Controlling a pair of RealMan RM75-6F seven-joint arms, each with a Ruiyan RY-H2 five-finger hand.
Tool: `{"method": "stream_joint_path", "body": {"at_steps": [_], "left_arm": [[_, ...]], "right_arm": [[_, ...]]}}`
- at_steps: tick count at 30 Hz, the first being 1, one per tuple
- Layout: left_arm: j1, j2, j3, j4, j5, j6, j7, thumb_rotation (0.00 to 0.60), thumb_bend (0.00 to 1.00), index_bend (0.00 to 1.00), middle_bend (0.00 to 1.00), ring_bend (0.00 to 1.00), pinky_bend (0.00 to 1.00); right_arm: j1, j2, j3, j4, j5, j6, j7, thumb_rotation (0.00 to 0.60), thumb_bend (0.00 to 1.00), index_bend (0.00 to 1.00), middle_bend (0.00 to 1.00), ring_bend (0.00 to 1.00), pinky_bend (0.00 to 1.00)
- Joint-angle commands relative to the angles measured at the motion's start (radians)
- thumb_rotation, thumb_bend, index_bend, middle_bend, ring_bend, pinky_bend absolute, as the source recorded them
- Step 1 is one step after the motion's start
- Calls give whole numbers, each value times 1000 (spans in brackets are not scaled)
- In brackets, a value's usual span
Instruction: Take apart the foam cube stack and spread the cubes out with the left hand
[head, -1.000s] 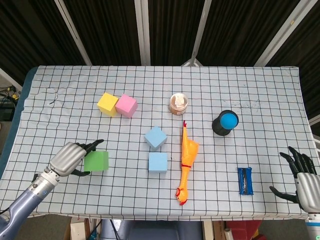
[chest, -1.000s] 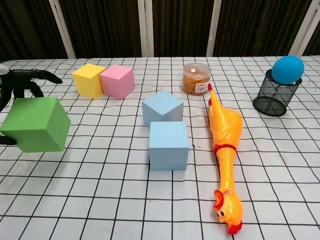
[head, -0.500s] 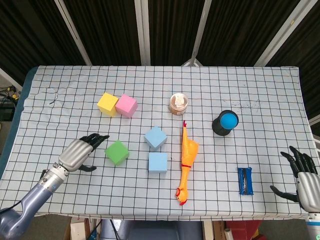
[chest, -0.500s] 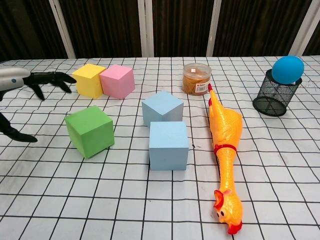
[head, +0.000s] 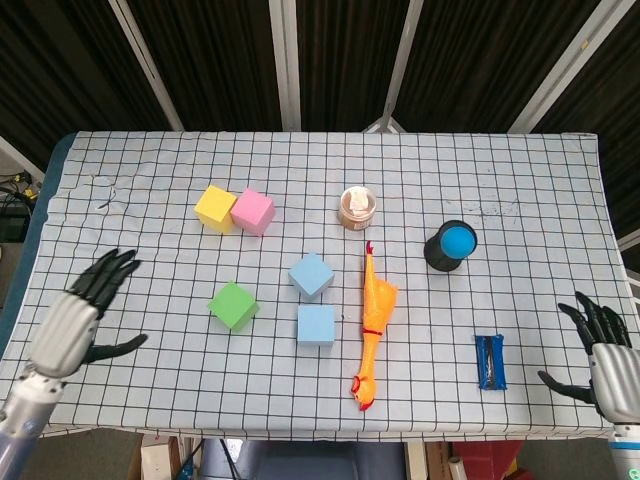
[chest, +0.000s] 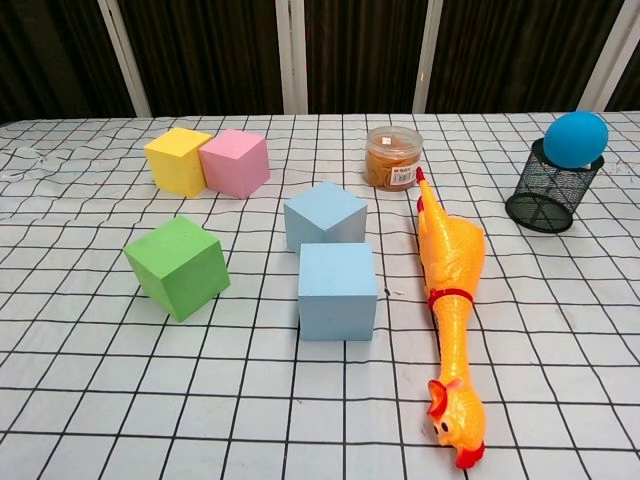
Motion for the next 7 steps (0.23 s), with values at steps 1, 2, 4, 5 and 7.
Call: {"method": "stream_joint_path", "body": {"at_steps": [1, 2, 4, 5, 7], "left_arm": [[146, -5, 50, 70, -30, 90, 132, 600, 0, 65, 45, 4, 135], [158, -15, 46, 82, -43, 96, 141, 600, 0, 64, 44, 5, 135], [169, -24, 40, 86, -58, 97, 161, 600, 0, 63, 43, 4, 135], [172, -29, 32, 88, -58, 102, 177, 600, 0, 62, 43, 4, 135], [177, -38, 21, 98, -57, 109, 204, 600, 0, 62, 44, 4, 133]], "right_arm": [[-1, -2, 0, 1, -3, 5, -5, 600, 0, 160, 18, 88, 0], [-2, -4, 1, 2, -2, 9, -13, 600, 0, 160, 18, 88, 0], [-6, -7, 2, 1, -1, 17, -23, 600, 0, 160, 18, 88, 0], [-7, -9, 4, 1, -1, 22, -26, 600, 0, 160, 18, 88, 0], [-8, -12, 4, 1, -1, 25, -29, 600, 0, 160, 18, 88, 0]]}}
